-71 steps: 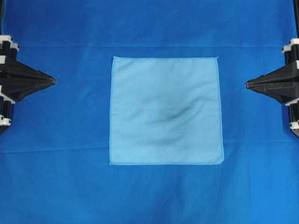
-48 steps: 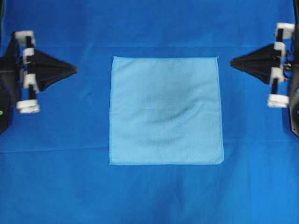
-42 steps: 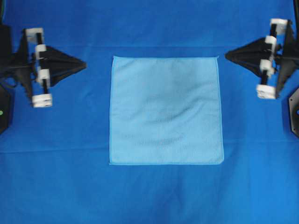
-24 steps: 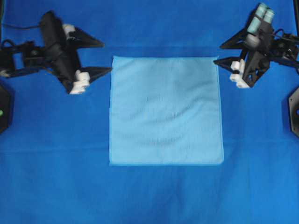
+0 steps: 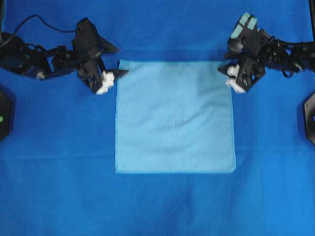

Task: Fold the light blue towel.
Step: 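Move both grippers to the towel's top corners and grasp them, then pull both top corners down toward the bottom edge, folding in half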

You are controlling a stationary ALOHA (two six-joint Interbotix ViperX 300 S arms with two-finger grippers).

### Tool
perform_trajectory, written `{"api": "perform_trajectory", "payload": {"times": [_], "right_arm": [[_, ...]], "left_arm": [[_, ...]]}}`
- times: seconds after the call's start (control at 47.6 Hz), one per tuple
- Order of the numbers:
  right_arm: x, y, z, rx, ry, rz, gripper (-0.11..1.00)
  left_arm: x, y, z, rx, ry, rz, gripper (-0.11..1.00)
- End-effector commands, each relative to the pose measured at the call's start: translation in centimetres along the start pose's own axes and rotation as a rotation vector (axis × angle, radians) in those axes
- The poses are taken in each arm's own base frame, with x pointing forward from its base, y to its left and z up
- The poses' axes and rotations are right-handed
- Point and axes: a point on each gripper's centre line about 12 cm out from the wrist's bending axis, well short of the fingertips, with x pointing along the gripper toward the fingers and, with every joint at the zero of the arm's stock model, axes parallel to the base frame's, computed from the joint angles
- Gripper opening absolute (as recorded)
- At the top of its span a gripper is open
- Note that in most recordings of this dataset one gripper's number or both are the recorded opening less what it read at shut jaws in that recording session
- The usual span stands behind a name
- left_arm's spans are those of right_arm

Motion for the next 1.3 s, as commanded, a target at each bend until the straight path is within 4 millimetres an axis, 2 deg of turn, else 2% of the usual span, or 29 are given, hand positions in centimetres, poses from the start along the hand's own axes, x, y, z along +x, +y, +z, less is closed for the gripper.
{"api": "perform_trajectory", "payload": {"times": [0.0, 0.105, 0.189, 0.252, 0.378, 0.483, 0.504, 0.756, 1.029, 1.28], "right_arm": [[0.2, -0.5, 0.8, 0.007, -0.025, -0.01, 0.57], [0.5, -0.6, 0.5, 0.01, -0.009, -0.014, 0.55], [0.6, -0.6, 0.5, 0.01, -0.006, -0.014, 0.47], [0.5, -0.6, 0.2, 0.007, 0.005, -0.014, 0.36], [0.4, -0.6, -0.1, 0.004, 0.029, -0.014, 0.04], [0.4, -0.6, -0.1, 0.004, 0.037, -0.014, 0.02], [0.4, -0.6, -0.1, 0.003, 0.035, -0.013, 0.02], [-0.2, -0.6, 0.7, 0.004, 0.008, -0.014, 0.02], [-3.7, -0.7, 3.1, 0.003, -0.077, -0.017, 0.02], [-4.2, -0.6, 2.9, 0.007, -0.069, -0.016, 0.02]], "left_arm": [[0.4, 0.5, 0.7, -0.004, -0.02, 0.013, 0.86], [0.9, 0.7, 0.4, 0.0, 0.006, 0.017, 0.84], [1.1, 0.6, 0.2, 0.002, 0.047, 0.014, 0.77], [1.3, 0.4, 0.1, 0.01, 0.07, 0.01, 0.63], [1.3, 0.1, -0.1, 0.03, 0.089, 0.0, 0.28], [1.2, -0.3, -0.2, 0.053, 0.092, -0.009, 0.03], [1.2, -0.3, -0.2, 0.055, 0.094, -0.009, 0.01], [0.4, -0.6, 1.2, 0.061, 0.077, -0.015, 0.02], [-2.4, -0.6, 5.0, 0.11, 0.012, -0.017, 0.02], [-2.6, -0.6, 5.2, 0.13, 0.012, -0.018, 0.02]]}}
